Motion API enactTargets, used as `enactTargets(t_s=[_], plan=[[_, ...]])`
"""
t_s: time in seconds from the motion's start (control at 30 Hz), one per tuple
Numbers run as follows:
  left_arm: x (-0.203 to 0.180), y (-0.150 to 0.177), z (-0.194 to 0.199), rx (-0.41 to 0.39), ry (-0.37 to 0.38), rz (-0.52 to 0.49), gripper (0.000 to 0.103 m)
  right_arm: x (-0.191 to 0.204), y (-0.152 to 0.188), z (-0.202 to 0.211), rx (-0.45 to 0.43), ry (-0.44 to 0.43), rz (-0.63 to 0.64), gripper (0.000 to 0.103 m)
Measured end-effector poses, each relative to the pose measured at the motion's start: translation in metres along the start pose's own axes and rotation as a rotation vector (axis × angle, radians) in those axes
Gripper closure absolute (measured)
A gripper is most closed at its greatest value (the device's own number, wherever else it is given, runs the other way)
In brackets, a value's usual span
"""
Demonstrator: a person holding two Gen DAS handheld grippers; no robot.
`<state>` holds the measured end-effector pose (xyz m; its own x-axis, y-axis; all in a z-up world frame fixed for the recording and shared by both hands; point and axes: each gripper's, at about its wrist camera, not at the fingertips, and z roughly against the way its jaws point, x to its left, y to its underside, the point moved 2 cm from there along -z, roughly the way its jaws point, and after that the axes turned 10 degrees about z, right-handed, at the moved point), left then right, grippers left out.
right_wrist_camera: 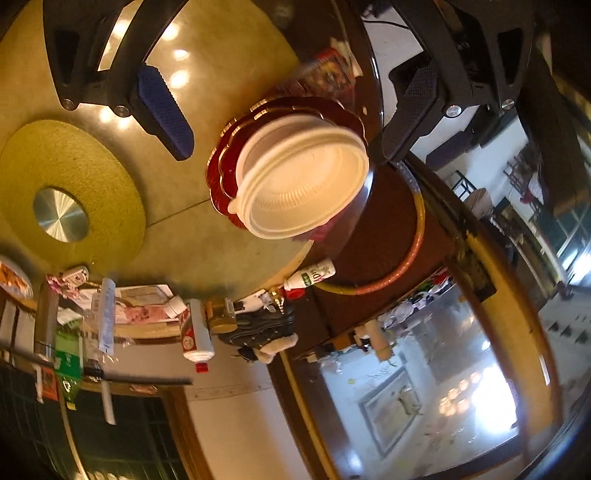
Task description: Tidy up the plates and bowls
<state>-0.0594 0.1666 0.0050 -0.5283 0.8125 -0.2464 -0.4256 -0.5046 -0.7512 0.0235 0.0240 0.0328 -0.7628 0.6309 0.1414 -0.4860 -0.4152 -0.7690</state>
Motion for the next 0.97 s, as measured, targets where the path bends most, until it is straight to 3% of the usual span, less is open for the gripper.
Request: enactTargets(t_s=[0.07,0.27,0.47,0.7,0.97], plan=[[0.003,0.005,0.0,0.014,-0.001,0.005,0.0,-0.002,0.007,0.003,0.006,0.026,0.039,0.0],[0.014,0.013,-0.008,0.059,-0.012,0.042,0.0,-0.007,0.03,-0.002,0.093,0.089,0.166,0.0],[0.019,0.016,-0.014,0.099,-0.055,0.036,0.0,-0.01,0.04,-0.006,0.103,0.103,0.201,0.0],[0.014,0.019,-0.023,0.156,-0.028,-0.006,0.0,-0.001,0.04,-0.011,0.094,0.103,0.274,0.0],[0.004,0.014,-0.019,0.116,-0.007,-0.059,0.0,0.006,0.04,-0.017,0.09,0.115,0.347,0.0]])
